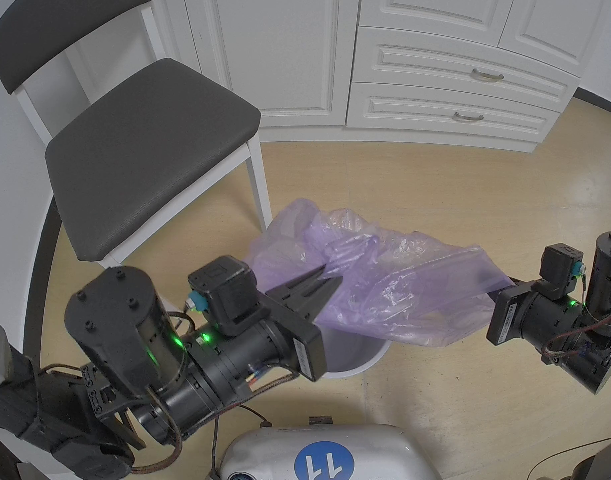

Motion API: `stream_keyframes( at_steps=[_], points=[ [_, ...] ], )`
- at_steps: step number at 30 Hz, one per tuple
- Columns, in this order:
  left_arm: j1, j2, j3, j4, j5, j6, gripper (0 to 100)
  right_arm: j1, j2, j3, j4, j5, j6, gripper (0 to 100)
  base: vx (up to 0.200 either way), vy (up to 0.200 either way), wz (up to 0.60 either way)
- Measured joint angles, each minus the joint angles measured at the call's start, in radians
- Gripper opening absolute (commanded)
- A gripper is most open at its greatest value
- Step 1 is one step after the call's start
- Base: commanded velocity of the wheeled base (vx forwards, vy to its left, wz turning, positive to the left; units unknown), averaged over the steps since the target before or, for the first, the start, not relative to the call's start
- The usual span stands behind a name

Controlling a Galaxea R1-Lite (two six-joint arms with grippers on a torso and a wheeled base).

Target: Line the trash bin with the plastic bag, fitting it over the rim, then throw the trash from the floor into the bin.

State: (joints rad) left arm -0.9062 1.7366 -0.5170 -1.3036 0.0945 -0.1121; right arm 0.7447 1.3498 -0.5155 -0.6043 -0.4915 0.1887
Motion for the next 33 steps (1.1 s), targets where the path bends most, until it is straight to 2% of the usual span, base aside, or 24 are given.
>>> stream_keyframes(
  at_steps=[3, 8, 15, 21, 25, 33],
  points=[
    [-0.035, 0.0, 0.013, -0.001, 0.001, -0.005, 0, 0.029, 0.03, 0.002, -0.054, 0.001, 0.01, 0, 0.0, 0.0, 0.0],
    [-0.079, 0.004, 0.024, -0.001, 0.001, -0.037, 0, 0.061, 0.058, 0.014, -0.062, 0.003, 0.015, 0, 0.0, 0.0, 0.0],
    [-0.082, 0.044, 0.023, 0.0, -0.002, -0.083, 0, 0.074, 0.062, 0.018, -0.06, -0.001, 0.013, 0, 0.0, 0.0, 0.0],
    [-0.037, 0.101, -0.004, -0.003, -0.012, -0.142, 0, 0.07, 0.07, 0.019, -0.059, 0.007, 0.017, 0, 0.0, 0.0, 0.0],
    [0.004, 0.153, -0.024, -0.024, -0.023, -0.195, 0, 0.061, 0.107, 0.018, -0.064, 0.013, 0.05, 0, 0.0, 0.0, 0.0],
    [0.089, 0.296, -0.047, -0.18, -0.07, -0.264, 0, 0.055, 0.198, 0.01, -0.072, 0.078, 0.147, 0, 0.0, 0.0, 0.0]
  ],
)
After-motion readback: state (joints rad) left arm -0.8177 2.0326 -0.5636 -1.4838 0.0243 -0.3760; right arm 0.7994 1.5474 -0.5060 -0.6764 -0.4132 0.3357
